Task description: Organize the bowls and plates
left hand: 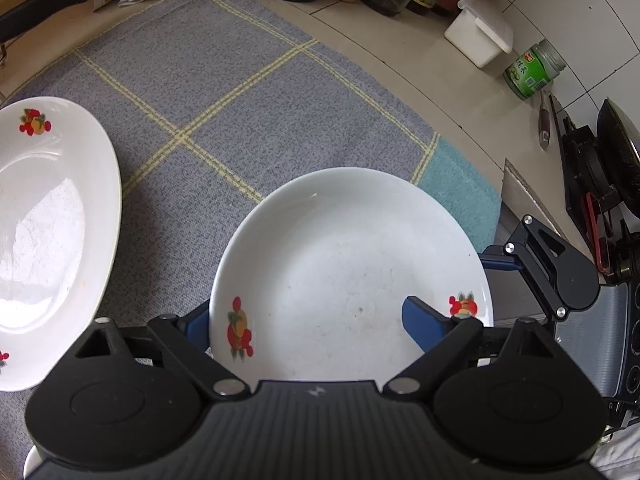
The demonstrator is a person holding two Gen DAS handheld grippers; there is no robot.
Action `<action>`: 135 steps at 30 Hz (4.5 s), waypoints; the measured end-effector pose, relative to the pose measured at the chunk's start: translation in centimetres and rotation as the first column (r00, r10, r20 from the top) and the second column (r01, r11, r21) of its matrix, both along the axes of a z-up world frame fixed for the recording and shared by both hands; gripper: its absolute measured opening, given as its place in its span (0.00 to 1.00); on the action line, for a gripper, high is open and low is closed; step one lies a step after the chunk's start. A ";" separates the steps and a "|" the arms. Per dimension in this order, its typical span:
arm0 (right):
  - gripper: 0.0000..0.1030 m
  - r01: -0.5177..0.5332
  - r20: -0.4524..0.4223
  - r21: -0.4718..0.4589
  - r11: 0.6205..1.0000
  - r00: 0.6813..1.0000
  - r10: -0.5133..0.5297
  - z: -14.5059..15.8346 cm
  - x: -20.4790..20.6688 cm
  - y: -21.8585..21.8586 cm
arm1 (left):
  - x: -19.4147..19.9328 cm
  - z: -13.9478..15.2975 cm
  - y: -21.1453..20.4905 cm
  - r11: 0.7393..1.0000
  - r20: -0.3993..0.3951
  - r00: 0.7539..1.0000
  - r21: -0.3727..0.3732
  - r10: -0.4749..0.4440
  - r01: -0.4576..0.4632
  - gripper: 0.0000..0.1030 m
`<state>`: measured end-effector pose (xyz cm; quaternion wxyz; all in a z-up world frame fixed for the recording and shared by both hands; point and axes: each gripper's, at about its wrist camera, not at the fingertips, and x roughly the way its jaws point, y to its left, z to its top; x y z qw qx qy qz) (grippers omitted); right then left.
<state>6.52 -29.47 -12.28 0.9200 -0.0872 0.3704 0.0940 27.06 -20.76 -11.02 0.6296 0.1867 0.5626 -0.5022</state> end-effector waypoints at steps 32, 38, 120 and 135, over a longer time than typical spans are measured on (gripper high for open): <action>1.00 0.020 0.029 -0.076 0.997 0.999 -0.018 1.0 5.0 -5.7 | 3.8 0.6 -6.0 0.995 0.098 0.995 -0.096 0.037 -0.027 0.90; 1.00 0.034 0.023 -0.073 0.997 0.999 -0.033 0.5 6.3 -7.0 | 4.8 0.1 -7.6 0.994 0.120 0.992 -0.104 0.045 -0.032 0.90; 1.00 0.156 -0.110 0.109 0.982 0.983 -0.144 2.4 2.8 9.6 | -16.9 -3.7 25.4 0.832 0.460 0.694 -0.271 0.554 -0.484 0.98; 1.00 -0.075 -0.178 0.130 0.989 0.979 0.097 1.5 7.2 10.3 | -15.5 -4.8 23.7 0.803 0.480 0.646 -0.292 0.594 -0.520 0.99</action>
